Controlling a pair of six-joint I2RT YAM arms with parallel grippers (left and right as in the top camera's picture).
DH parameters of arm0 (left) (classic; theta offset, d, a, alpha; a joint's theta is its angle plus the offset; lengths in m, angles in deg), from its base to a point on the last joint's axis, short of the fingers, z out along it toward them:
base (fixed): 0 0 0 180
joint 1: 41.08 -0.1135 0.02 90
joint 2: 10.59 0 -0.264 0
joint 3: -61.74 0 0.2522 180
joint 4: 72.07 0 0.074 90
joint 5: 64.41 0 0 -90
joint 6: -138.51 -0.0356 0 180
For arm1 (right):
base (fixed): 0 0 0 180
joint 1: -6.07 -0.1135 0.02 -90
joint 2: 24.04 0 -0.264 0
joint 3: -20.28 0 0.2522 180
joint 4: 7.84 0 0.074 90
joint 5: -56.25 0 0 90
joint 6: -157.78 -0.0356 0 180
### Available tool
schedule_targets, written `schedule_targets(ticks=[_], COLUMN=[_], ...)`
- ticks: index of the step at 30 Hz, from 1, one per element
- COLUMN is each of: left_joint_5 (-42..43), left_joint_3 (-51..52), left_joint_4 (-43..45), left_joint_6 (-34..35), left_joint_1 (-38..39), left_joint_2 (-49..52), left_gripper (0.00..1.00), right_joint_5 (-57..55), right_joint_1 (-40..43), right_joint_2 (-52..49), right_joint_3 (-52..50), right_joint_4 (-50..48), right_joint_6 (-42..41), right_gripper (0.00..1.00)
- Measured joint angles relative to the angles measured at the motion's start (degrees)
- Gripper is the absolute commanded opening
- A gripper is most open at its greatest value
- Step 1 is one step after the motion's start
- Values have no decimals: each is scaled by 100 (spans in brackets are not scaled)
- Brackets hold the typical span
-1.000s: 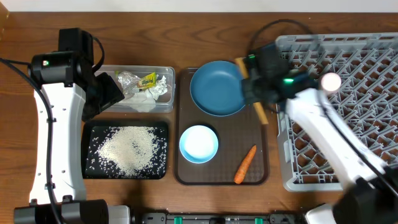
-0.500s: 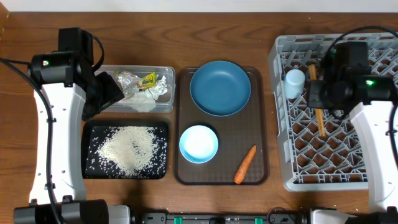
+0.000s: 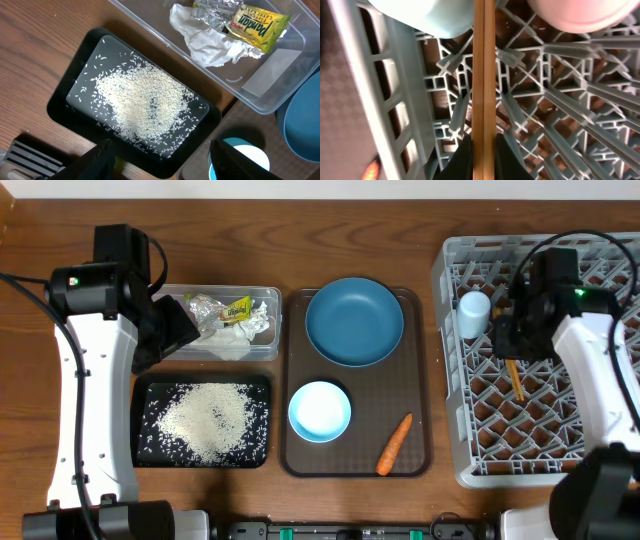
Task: Sort waste into correct bins and load items into the dishwasher rack
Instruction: 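Carry the chopsticks right and lower them into the rack, then release the chopsticks and raise the right gripper from the rack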
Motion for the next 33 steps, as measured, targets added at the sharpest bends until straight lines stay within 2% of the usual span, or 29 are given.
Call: schedule_targets(ticks=[3, 4, 6, 8, 9, 12, 20, 24, 29, 33], left_joint_5=[0, 0, 0, 0, 0, 0, 0, 4, 20, 179], left_joint_3=[0, 0, 0, 0, 0, 0, 0, 0, 0, 0], left_joint_4=[0, 0, 0, 0, 0, 2, 63, 68, 44, 35], left_joint_6=[0, 0, 0, 0, 0, 0, 0, 0, 0, -13], left_joint_1=[0, 0, 0, 0, 0, 0, 0, 0, 0, 0], left_joint_2=[0, -2, -2, 0, 0, 0, -2, 0, 0, 0], left_gripper=[64, 64, 65, 65, 65, 66, 67, 67, 65, 61], right_joint_5=[-2, -4, -4, -7, -2, -2, -2, 138, 673, 1366], right_joint_1=[0, 0, 0, 0, 0, 0, 0, 0, -44, -275], right_joint_2=[-166, -192, -229, -232, -232, -232, -232, -232, -227, -203], right_joint_3=[-4, -4, -4, -4, -4, -4, 59, 632, 1600, 1893], right_joint_4=[-74, -87, -109, -118, -116, -114, 160, 697, 1325, 1604], right_joint_6=[42, 48, 63, 94, 98, 140, 162, 162, 164, 164], right_gripper=[2, 8, 28, 41, 52, 66, 69, 68, 60, 56])
